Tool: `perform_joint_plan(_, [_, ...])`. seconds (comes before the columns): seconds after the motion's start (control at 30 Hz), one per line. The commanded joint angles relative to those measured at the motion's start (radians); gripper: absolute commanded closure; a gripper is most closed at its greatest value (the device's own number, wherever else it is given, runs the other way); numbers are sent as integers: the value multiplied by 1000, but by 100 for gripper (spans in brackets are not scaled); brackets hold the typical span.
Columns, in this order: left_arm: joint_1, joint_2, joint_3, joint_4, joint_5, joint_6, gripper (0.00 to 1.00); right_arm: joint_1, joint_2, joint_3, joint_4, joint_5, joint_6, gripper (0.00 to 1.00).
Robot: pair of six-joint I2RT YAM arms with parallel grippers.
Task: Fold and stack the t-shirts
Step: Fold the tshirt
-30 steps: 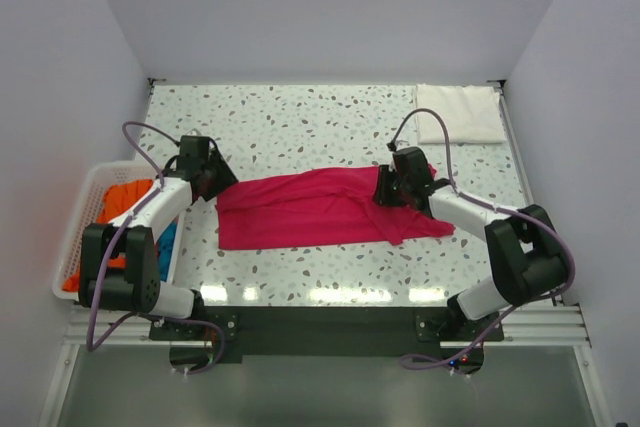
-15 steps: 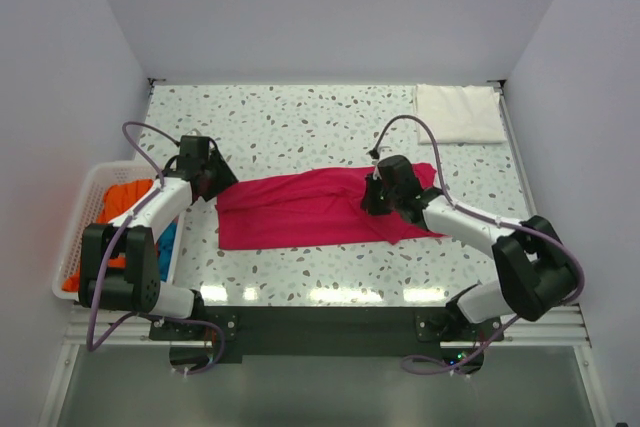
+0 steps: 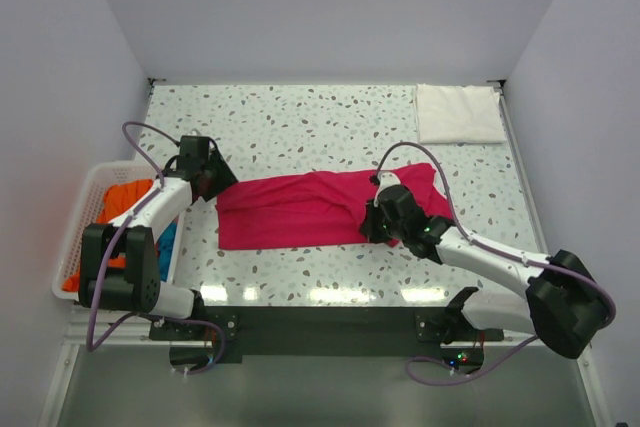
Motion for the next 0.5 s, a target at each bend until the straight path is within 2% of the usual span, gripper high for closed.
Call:
perform_joint_plan(0.0, [-3, -4, 16, 17, -16, -8, 45, 9, -64, -16, 12, 56, 26, 100])
perform_joint_plan(0.17, [-3, 2, 21, 14, -22, 1, 45, 17, -9, -16, 44, 23, 27, 97])
perform_joint_plan(0.27, [-7, 11, 30, 6, -42, 26, 46, 18, 35, -4, 75, -14, 32, 82])
perform_joint_plan(0.3, [-11, 20, 39, -20, -54, 29, 47, 20, 51, 4, 77, -20, 31, 70])
perform_joint_plan(0.43, [-55, 27, 72, -63, -140, 61, 47, 20, 16, 32, 26, 30, 28, 47])
perform_joint_plan(0.47, [-60, 20, 70, -63, -161, 63, 47, 20, 5, 50, 6, 46, 28, 47])
